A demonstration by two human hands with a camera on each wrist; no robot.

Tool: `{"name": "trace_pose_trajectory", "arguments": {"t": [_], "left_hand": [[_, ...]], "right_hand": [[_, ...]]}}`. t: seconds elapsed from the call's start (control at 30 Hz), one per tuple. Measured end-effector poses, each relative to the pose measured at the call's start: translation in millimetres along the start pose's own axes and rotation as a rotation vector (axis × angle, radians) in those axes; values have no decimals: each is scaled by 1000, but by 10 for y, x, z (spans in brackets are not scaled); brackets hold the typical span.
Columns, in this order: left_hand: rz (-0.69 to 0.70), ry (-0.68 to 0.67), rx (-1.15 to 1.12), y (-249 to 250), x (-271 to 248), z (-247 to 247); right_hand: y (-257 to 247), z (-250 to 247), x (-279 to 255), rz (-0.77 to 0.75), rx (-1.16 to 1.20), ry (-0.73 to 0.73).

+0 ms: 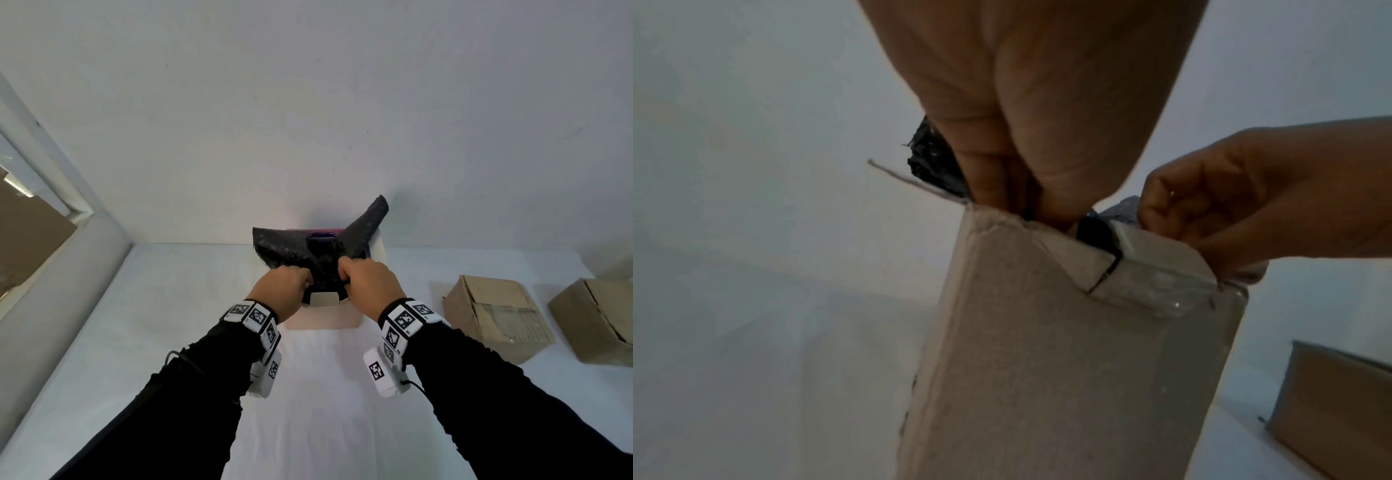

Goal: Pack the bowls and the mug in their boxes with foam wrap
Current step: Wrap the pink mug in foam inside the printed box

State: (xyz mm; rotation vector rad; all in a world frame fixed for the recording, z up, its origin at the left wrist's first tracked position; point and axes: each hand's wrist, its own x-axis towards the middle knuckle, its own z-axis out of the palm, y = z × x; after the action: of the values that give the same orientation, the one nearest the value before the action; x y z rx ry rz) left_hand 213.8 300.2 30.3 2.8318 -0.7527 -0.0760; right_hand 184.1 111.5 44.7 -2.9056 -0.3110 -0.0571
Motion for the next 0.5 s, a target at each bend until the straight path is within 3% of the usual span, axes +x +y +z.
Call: {"name": "trace_pose_trajectory", "arguments": {"t": [0.07, 0.2, 0.3, 0.43, 0.5], "left_hand": [[46, -35, 77, 7, -54, 43], [230, 35, 263, -98, -147, 157], [251, 50, 278, -200, -159, 196], [280, 109, 258, -159, -226, 144], [307, 74, 235, -106, -266, 111]], "right_hand": [[33, 10, -15, -56, -147, -45], [121, 21, -92, -120, -236, -175], [146, 9, -111, -177, -336, -295], [113, -74, -110, -187, -263, -334], [98, -107, -137, -190, -236, -361]]}}
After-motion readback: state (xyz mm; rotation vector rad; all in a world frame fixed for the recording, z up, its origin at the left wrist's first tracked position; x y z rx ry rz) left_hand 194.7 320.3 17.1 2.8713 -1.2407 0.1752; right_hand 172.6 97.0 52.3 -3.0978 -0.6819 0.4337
